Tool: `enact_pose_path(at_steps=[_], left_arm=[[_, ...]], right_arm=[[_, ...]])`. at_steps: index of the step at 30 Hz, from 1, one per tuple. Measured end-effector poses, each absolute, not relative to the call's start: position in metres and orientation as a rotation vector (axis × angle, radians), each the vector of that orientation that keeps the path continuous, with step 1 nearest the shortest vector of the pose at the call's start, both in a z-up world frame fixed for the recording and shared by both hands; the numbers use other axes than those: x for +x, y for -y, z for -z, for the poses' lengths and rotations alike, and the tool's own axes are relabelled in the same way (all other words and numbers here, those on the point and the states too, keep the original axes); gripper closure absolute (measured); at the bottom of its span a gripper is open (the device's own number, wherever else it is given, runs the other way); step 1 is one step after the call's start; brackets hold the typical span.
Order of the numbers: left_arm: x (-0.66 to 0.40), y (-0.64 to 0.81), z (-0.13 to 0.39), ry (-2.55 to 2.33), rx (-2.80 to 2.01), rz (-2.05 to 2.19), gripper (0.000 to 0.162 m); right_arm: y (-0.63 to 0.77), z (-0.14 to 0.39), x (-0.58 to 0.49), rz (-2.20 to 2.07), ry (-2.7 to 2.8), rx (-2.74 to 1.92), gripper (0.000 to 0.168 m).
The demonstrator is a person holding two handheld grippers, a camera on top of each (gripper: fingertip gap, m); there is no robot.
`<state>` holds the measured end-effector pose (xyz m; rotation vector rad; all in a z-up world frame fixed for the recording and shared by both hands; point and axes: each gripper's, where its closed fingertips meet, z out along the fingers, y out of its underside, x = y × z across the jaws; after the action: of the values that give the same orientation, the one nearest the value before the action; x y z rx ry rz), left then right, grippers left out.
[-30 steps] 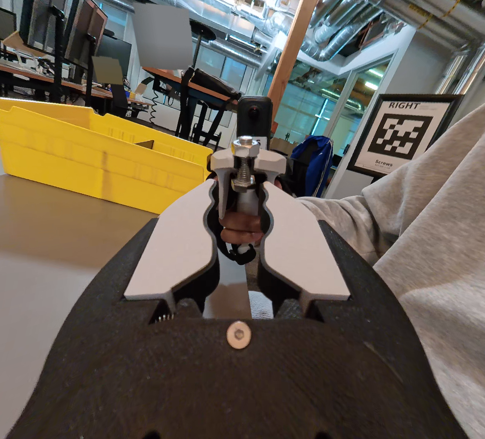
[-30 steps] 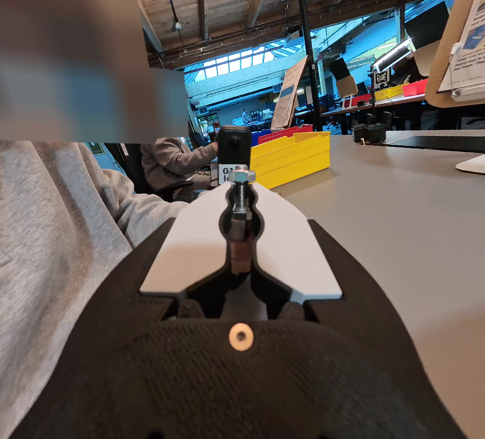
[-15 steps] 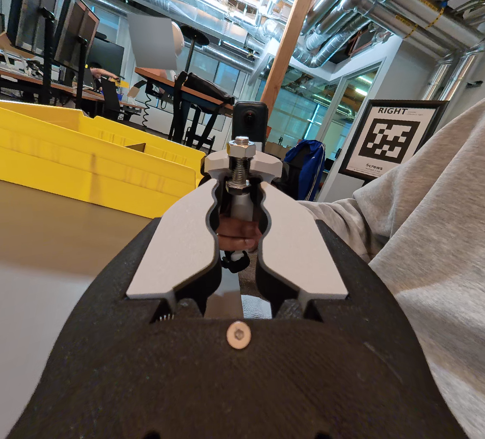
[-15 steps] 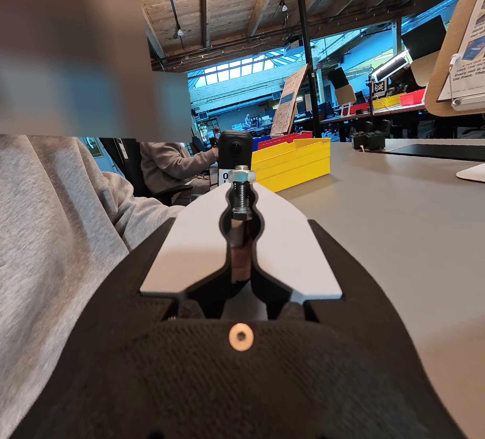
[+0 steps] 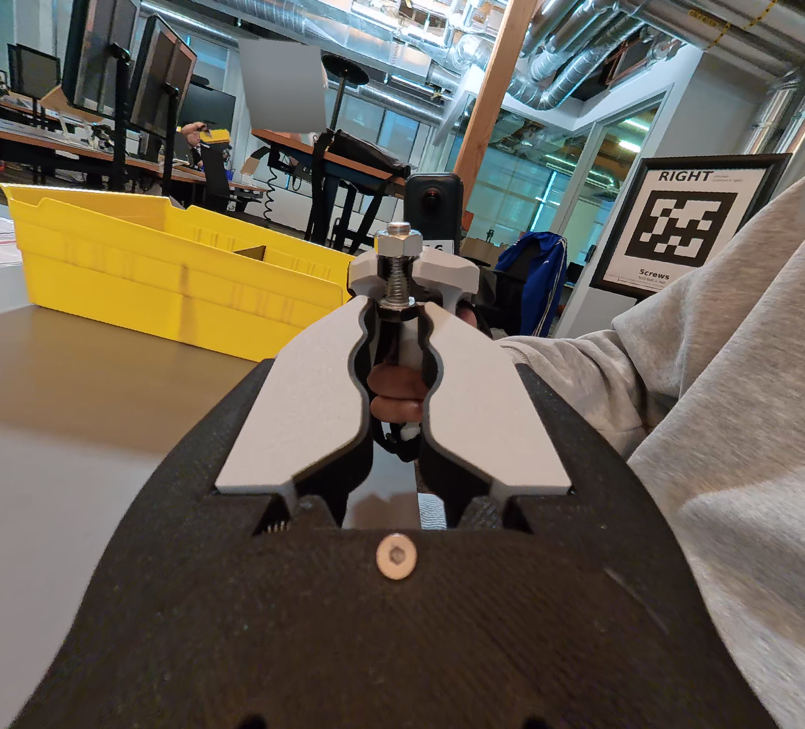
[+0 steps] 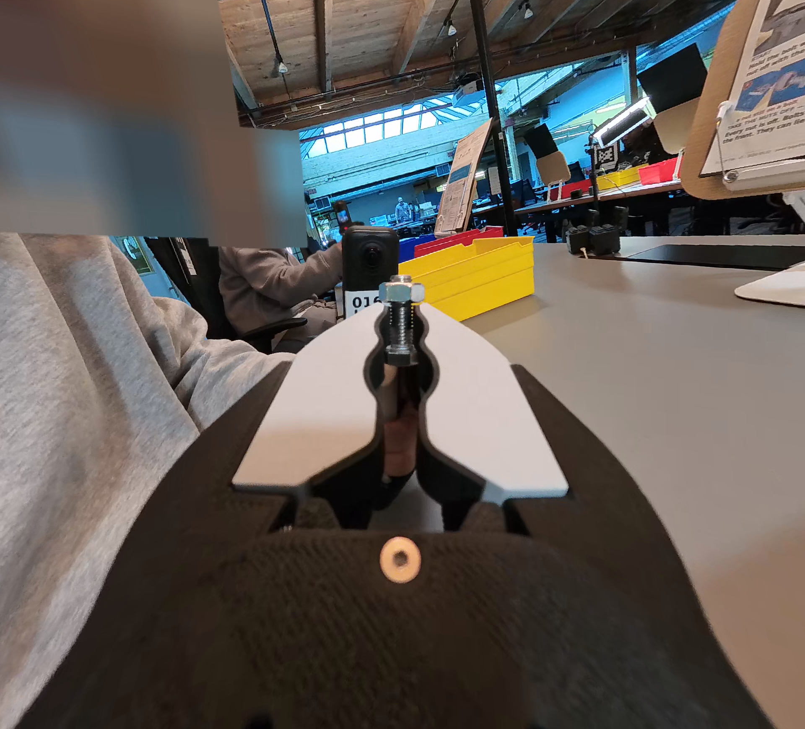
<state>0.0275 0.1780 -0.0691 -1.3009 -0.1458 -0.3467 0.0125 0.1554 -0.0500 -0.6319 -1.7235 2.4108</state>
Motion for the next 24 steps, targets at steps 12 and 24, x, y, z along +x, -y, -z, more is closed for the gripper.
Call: enact_pose_path(at_steps=[12, 24], left_arm=[[0.029, -0.177, 0.068, 0.125, -1.302, 0.348, 0.145], [0.015, -0.176, 0.075, 0.156, -1.347, 0.255, 0.146]], right_arm=[[-0.156, 0.048, 0.014, -2.427, 1.725, -0.621, 0.158], [-0.17, 0.046, 0.005, -2.425, 1.678, -0.72, 0.14]])
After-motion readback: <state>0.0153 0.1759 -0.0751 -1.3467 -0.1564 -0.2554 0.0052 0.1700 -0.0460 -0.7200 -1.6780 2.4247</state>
